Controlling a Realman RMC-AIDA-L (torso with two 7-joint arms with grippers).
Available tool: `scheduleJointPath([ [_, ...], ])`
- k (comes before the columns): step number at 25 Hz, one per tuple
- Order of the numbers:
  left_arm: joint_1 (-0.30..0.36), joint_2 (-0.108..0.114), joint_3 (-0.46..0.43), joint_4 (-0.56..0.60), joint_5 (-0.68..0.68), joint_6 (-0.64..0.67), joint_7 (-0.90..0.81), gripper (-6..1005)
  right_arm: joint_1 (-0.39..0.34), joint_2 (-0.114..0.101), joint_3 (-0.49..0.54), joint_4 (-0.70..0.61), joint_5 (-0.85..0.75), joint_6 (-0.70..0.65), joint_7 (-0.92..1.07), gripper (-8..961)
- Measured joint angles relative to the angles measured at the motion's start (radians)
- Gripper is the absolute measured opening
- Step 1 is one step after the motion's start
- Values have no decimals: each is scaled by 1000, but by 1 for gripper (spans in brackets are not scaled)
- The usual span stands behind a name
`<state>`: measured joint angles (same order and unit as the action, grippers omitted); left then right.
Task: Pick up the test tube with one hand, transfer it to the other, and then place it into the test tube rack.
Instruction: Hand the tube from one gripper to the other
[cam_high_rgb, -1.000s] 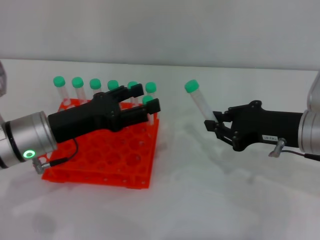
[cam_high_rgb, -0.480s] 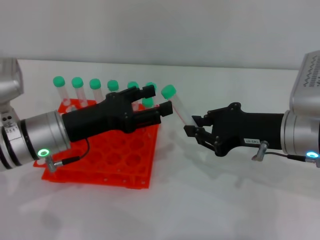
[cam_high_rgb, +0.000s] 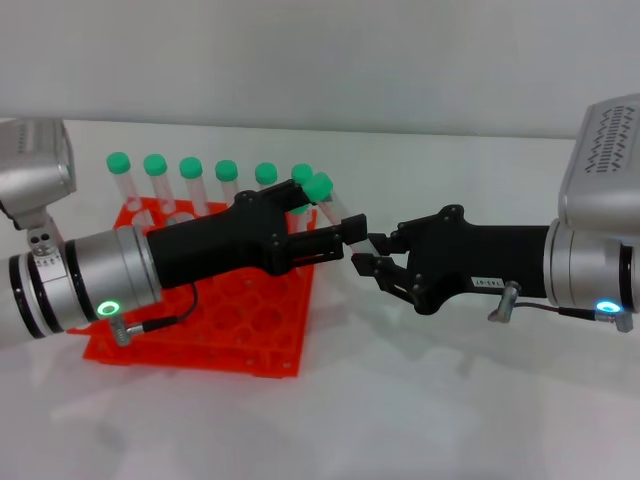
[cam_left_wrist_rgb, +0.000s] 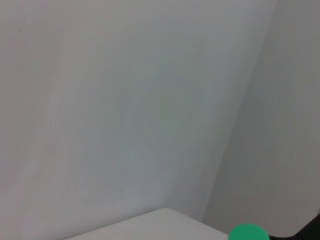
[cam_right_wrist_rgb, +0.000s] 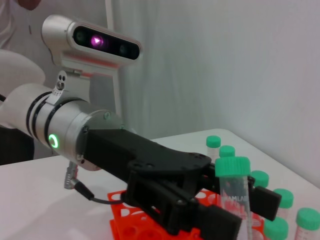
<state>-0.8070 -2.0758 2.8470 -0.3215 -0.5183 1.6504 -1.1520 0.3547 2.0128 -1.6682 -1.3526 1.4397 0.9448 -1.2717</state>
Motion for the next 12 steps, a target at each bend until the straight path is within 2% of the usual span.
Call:
scheduleJointPath([
  [11,18,0,-1,20,-20,0,21,800,1,0,0,19,0,-17,-17,265],
  [12,19,0,-1,20,-21,-1,21,755,1,0,0,19,0,-17,-17,266],
])
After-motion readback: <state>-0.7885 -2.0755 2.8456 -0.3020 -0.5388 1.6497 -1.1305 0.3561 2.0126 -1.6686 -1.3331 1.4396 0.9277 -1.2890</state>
